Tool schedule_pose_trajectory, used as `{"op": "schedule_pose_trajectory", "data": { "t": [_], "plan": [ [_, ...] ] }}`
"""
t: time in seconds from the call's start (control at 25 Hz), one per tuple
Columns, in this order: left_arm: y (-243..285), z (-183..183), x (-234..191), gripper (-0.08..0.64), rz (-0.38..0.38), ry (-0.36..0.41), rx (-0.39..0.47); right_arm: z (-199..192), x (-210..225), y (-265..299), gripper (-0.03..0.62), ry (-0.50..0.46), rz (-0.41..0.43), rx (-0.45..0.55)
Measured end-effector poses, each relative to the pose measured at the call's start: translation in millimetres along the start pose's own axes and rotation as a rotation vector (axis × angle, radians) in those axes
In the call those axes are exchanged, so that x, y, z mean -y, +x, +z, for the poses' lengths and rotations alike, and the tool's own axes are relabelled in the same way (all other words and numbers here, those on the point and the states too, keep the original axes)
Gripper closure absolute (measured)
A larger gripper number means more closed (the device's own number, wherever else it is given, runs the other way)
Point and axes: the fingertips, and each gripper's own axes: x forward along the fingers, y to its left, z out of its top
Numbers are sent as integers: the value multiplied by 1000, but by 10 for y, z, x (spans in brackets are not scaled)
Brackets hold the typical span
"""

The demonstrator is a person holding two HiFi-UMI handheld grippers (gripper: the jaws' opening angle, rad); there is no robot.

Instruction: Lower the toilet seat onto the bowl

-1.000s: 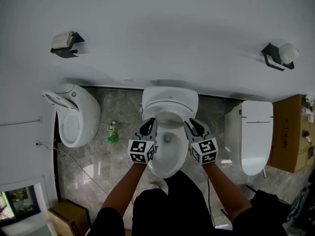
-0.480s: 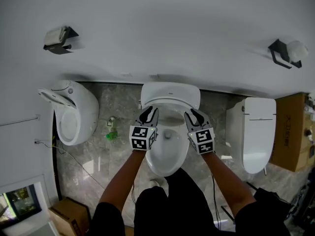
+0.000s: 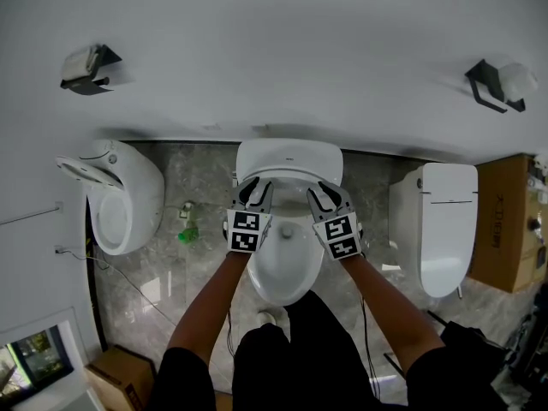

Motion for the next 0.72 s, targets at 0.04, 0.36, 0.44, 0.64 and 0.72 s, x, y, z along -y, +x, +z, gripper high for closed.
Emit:
{"op": "schedule_pose_trajectory", "data": {
  "t": [0.04,0.36,0.44,0.64,0.72],
  "plan": [
    [12,-3,-8,430,7,8,-4,-14,13,14,483,3,1,-4],
    [112,14,-20,417,3,40,-15,-136,34,117,483,3,28,-41],
    [147,9,-33,405,1,47,-25,-141,32,155,483,-4,38,-41],
    [222,28,-50,394,-16,65,-46,-121,81,251,483,-30,31,-33],
    [210,23,-40,394,-16,73,-47,-110,94,291,483,-45,35,-31]
  ]
}}
